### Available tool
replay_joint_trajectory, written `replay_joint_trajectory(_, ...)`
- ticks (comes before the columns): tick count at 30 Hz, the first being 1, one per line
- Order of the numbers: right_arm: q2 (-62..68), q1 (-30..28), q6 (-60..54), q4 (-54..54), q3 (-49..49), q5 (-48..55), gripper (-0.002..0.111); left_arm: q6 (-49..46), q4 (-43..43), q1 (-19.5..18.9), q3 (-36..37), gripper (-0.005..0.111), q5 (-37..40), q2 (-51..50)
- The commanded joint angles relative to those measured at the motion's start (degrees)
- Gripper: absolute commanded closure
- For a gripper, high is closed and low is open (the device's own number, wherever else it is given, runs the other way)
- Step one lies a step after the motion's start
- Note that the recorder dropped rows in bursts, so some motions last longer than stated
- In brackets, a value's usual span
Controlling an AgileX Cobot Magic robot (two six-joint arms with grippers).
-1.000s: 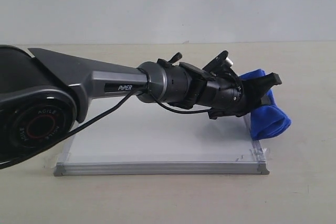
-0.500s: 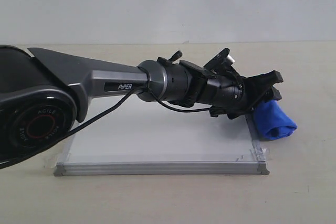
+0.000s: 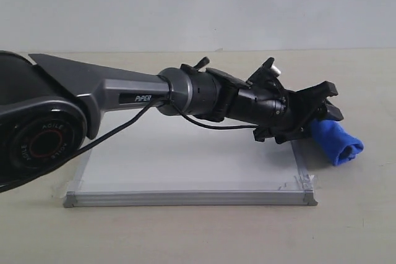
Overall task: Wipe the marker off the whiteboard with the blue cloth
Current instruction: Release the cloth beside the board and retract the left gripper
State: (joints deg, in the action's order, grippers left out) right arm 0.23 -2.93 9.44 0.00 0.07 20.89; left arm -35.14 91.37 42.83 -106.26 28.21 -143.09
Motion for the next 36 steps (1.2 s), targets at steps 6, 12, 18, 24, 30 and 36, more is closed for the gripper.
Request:
replay_joint_trajectory(6, -0.2, 0.1, -0.3, 0.0, -0.1, -0.1, 0.108, 4.7, -10.2, -5.0, -0.3, 0.102, 12.2, 0.8)
replay_joint_trajectory(12, -0.2, 0.1, -0.3, 0.0, -0.1, -0.1, 0.108, 6.4, -16.0, -5.2, -0.3, 0.102, 10.2, 4.7)
replay_joint_trajectory(18, -0.2, 0.1, -0.3, 0.0, -0.1, -0.1, 0.108, 7.1, -23.3, -7.4, 12.9, 0.102, 1.2, 13.0)
replay_joint_trajectory(24, -0.2, 0.1, -0.3, 0.0, -0.1, -0.1, 0.108, -5.4, -21.8, -8.2, 39.3, 0.102, -12.0, 33.7)
replay_joint_trajectory(30, -0.2, 0.1, -0.3, 0.0, -0.1, -0.3, 0.108, -7.7, -19.0, -1.9, 62.3, 0.102, -28.2, 58.1)
replay_joint_trajectory(36, -0.2, 0.1, -0.3, 0.0, -0.1, -0.3, 0.108, -7.4, -18.8, -1.0, 75.0, 0.102, -26.4, 74.1)
